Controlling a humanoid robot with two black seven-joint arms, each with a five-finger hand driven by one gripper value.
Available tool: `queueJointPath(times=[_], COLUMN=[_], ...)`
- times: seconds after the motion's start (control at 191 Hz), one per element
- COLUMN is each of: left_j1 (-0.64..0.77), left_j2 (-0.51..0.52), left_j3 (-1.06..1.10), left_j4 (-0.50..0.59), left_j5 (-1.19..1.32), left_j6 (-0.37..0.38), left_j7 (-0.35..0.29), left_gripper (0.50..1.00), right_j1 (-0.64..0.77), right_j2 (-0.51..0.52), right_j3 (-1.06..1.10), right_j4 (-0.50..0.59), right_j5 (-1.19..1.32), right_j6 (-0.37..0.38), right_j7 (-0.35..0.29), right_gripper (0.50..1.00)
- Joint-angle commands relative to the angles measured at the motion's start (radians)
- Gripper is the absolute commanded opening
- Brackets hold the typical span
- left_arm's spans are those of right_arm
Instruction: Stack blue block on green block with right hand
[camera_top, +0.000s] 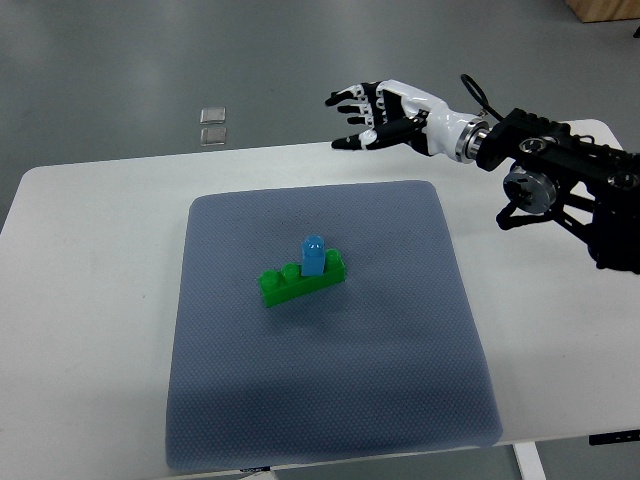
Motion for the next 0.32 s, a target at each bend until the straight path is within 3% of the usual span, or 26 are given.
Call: queueJointPath(times=[0.0,0.131,0.319], left_j1=[0.000,0.000,-0.001], left_j2=[0.000,0.000,0.000], left_j3=[0.000,0.000,0.000], left_j4=[-0.001,-0.003,-0.004], left_j5=[0.000,0.002,0.000], left_j6=[0.000,0.000,0.000], left_j7=[0.000,0.000,0.000], left_gripper=[1.000,1.000,1.000], right_j1=[-0.167,-0.237,-0.256], right_j2=[0.073,0.193,0.243], right_j3=[0.249,0.443,0.486], right_j4=[-0.068,-0.145,-0.176], right_j5=[0.228,0.273,0.266], right_j6=[-0.002,0.004,0.017], right_j7=[0.008,0.010,0.011], right_gripper=[0.926,0.926,0.926])
